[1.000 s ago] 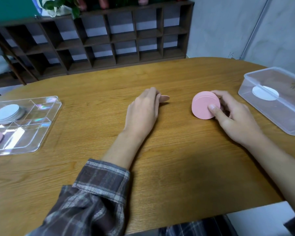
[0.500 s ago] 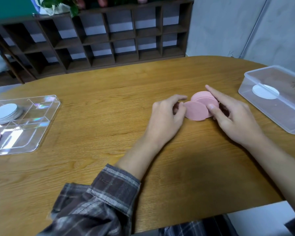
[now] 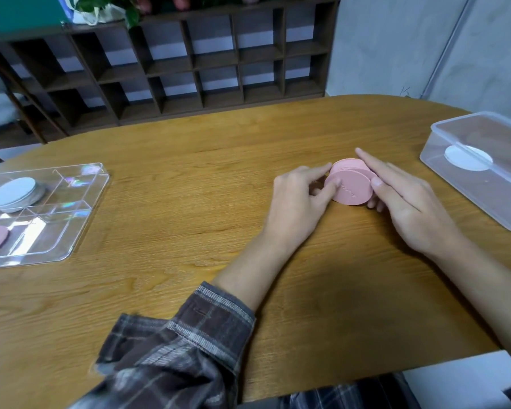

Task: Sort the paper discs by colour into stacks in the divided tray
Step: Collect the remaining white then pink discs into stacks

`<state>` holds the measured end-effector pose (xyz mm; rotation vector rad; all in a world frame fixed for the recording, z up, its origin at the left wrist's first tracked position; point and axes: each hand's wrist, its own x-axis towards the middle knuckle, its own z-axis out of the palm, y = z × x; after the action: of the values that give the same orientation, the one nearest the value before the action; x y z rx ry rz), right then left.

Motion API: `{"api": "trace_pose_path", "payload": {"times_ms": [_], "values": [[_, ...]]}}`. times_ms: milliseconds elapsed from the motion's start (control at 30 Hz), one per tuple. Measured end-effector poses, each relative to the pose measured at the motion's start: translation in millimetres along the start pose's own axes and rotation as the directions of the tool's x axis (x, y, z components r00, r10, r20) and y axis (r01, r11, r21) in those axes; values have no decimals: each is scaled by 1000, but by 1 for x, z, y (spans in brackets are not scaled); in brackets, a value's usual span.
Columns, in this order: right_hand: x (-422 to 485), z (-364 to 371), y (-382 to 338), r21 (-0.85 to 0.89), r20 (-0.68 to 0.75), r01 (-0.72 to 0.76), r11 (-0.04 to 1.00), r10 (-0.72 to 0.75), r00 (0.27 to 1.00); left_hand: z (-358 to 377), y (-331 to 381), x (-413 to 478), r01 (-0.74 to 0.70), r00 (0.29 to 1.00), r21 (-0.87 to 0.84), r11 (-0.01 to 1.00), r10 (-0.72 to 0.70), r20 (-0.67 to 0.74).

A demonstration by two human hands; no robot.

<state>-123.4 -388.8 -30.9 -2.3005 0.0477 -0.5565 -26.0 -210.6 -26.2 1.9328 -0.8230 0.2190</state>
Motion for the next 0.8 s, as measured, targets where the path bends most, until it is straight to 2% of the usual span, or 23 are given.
{"api": "trace_pose_path", "payload": {"times_ms": [167,400,567,700,800], "values": [[1,3,-5,-136,142,-43,990,63,988,3,-3,2,24,999,-18,1000,-24,-29],[3,7,-4,-218,161,-39,975,75,984,0,3,-2,54,998,-62,997,-55,-13],[4,9,-2,-255,167,-74,964,120,979,8,2,-8,-29,999,69,997,31,-28],[4,9,0,-250,150,-50,967,89,985,15,2,-10,-111,994,208,972,114,-2],[2,8,0,-242,98,-31,970,56,994,16,6,-14,-122,992,229,966,124,5]]}}
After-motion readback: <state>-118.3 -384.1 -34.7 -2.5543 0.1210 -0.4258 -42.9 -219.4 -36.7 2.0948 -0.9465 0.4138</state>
